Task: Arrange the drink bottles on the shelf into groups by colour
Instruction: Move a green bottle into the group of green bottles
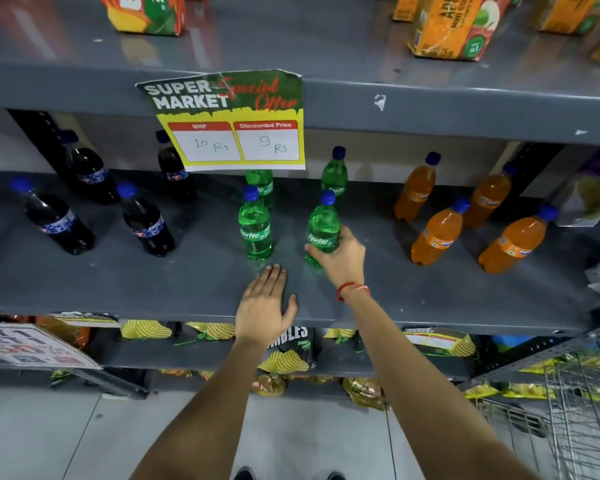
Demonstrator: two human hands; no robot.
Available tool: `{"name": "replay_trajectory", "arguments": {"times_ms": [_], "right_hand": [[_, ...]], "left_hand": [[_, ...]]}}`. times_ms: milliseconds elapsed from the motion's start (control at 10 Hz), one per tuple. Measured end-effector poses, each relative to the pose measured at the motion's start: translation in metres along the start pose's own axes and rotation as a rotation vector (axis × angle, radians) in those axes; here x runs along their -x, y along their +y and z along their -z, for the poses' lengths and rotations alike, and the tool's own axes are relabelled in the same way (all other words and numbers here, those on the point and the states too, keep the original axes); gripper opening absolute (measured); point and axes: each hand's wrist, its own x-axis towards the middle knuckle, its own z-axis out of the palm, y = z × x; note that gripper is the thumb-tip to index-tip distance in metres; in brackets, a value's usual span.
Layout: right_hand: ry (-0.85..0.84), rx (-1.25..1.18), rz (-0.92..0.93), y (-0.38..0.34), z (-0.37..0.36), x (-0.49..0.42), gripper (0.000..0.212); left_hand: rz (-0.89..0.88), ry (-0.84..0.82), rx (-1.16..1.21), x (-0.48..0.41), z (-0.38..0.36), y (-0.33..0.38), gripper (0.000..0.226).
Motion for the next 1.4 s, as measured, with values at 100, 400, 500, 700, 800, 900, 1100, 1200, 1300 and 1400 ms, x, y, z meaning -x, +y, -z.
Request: {"name": "replay_trajectory", "arguments": {"times_ms": [100, 400, 500, 700, 800, 900, 1100, 1200, 1300, 1400], "right_hand": [[0.008, 0.011, -0.009, 0.008, 0.014, -0.012, 0.047], [-0.029, -0.027, 0.030, 0.018, 0.017, -0.014, 0.053], [-0.039, -0.028, 0.023, 0.021, 0.018, -0.017, 0.051], [-0.068, -0.061, -0.007, 0.029, 0.019, -0.016, 0.055], [-0.068, -0.110, -0.103, 0.040, 0.014, -0.004, 0.082], [-0.028, -0.121, -0.141, 0.045, 0.010, 0.002, 0.091], [0.002, -0.004, -0.094, 0.039, 0.004, 0.002, 0.074], [0.007, 0.012, -0.087, 0.041, 0.005, 0.000, 0.064], [-0.016, -0.007, -0.082, 0.043, 0.006, 0.001, 0.059], [-0.039, -0.027, -0.065, 0.044, 0.007, 0.003, 0.051]], "left_hand": [[-0.009, 0.005, -0.010, -0.001, -0.001, -0.001, 0.056], [-0.009, 0.011, -0.030, -0.001, -0.003, -0.001, 0.055], [-0.011, 0.010, -0.034, -0.001, -0.003, -0.001, 0.055], [-0.015, 0.014, -0.042, -0.001, -0.003, -0.001, 0.056], [-0.017, 0.019, -0.032, -0.001, -0.003, -0.002, 0.055], [-0.026, 0.021, -0.022, -0.001, -0.003, -0.002, 0.054], [-0.023, 0.026, -0.021, -0.001, -0.003, -0.001, 0.054], [-0.019, 0.018, -0.023, -0.001, -0.003, -0.001, 0.055], [-0.019, 0.015, -0.020, -0.002, -0.003, -0.001, 0.055], [-0.020, 0.012, -0.018, -0.001, -0.002, -0.001, 0.055]]}}
